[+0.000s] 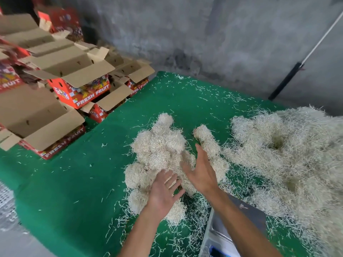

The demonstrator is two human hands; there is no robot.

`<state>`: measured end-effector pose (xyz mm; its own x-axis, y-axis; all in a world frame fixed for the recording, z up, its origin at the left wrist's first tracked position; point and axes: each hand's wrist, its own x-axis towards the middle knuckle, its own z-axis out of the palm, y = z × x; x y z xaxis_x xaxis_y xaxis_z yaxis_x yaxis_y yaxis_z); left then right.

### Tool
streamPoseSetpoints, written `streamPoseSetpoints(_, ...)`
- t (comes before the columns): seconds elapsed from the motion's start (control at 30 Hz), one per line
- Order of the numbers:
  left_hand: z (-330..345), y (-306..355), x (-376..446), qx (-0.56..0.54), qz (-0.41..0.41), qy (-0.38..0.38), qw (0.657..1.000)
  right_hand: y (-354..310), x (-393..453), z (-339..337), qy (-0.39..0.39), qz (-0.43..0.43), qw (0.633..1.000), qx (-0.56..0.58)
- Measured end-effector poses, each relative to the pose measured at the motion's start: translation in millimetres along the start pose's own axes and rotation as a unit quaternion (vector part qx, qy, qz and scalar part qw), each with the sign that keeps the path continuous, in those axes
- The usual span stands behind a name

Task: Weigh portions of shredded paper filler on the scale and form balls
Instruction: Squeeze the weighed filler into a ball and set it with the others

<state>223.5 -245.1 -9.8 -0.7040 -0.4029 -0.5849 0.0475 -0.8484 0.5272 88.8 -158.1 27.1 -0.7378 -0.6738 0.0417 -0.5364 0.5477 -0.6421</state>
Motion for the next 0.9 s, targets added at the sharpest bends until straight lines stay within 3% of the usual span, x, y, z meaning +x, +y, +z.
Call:
streamPoseSetpoints(0.1, 21.5, -20.7, 1.4, 0.142, 0.022, -0.023, 0.989, 41.7, -31.5, 5.4, 0.006, 0.031, 0.999, 0.009)
streamPoseSetpoints(0.23, 72.9, -46.8, 2.6, 0.315, 0.064, -0.071, 0.944, 87.7, -55.5, -19.2, 0.053, 0.074, 0.996, 0.018)
streamPoseSetpoints(0.47, 174.0, -107.8, 29.6, 0.405, 0.074, -0.118, 0.903, 167.8, -88.9, -116.3, 0.14, 0.153, 0.978, 0.003)
streamPoseSetpoints(0.67, 262.3, -163.0, 70.9, 0.489, 0.115, -0.196, 0.842, 242.3, -100.1, -197.0, 0.191, 0.213, 0.958, -0.02)
streamPoseSetpoints(0.8, 315.6, -203.9, 107.9, 0.546, 0.129, -0.222, 0.798, 307.6, -84.1, -225.7, 0.188, 0.227, 0.953, -0.073)
streamPoseSetpoints(0.9, 343.7, -233.6, 133.1, 0.581, 0.14, -0.218, 0.772, 345.2, -68.6, -224.8, 0.117, 0.244, 0.951, -0.147)
